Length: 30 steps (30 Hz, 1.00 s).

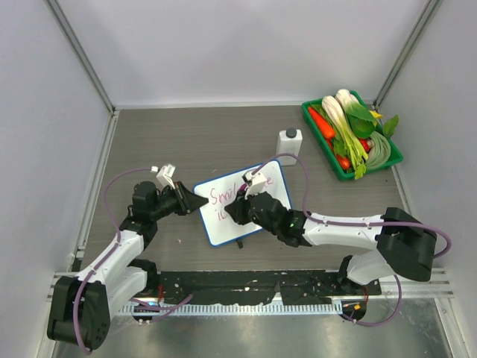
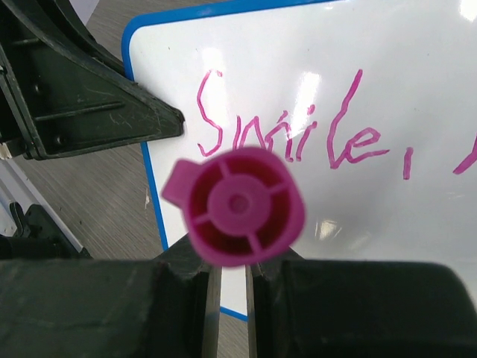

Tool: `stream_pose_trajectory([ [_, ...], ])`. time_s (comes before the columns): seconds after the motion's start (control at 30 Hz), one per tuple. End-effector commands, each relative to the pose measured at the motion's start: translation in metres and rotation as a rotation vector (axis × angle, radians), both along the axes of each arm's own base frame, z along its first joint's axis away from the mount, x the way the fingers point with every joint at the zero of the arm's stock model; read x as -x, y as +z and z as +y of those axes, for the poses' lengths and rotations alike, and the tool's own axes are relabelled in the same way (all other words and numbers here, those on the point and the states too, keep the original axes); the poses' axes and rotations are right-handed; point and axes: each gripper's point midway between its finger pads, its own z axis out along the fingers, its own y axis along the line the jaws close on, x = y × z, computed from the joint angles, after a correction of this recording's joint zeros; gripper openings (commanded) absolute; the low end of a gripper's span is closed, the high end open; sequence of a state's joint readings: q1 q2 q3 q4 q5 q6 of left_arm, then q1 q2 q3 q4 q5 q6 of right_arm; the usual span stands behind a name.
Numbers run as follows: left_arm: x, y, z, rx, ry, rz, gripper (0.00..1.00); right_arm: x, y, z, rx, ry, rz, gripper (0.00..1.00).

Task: Write a sentence on the whiteboard
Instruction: Write with the whiteboard marker on the whiteboard.

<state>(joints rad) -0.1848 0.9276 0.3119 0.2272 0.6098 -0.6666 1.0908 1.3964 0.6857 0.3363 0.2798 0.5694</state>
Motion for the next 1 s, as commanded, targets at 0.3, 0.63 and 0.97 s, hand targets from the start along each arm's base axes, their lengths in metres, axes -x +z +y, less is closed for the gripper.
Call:
stream_pose_trajectory([
  [0.3, -0.017, -0.026, 0.03, -0.162, 0.13, -0.024, 0.0, -0.009, 0.009, -0.003, -0.025, -0.051, -0.019, 0.02],
  [0.63, -0.017, -0.026, 0.03, -0.162, 0.126, -0.023, 0.0, -0.02, 0.027, 0.002, -0.035, -0.068, -0.063, 0.01],
  [0.97, -0.017, -0.026, 0.03, -0.162, 0.13, -0.024, 0.0, -0.034, 0.032, -0.001, -0.024, -0.101, -0.077, 0.01],
])
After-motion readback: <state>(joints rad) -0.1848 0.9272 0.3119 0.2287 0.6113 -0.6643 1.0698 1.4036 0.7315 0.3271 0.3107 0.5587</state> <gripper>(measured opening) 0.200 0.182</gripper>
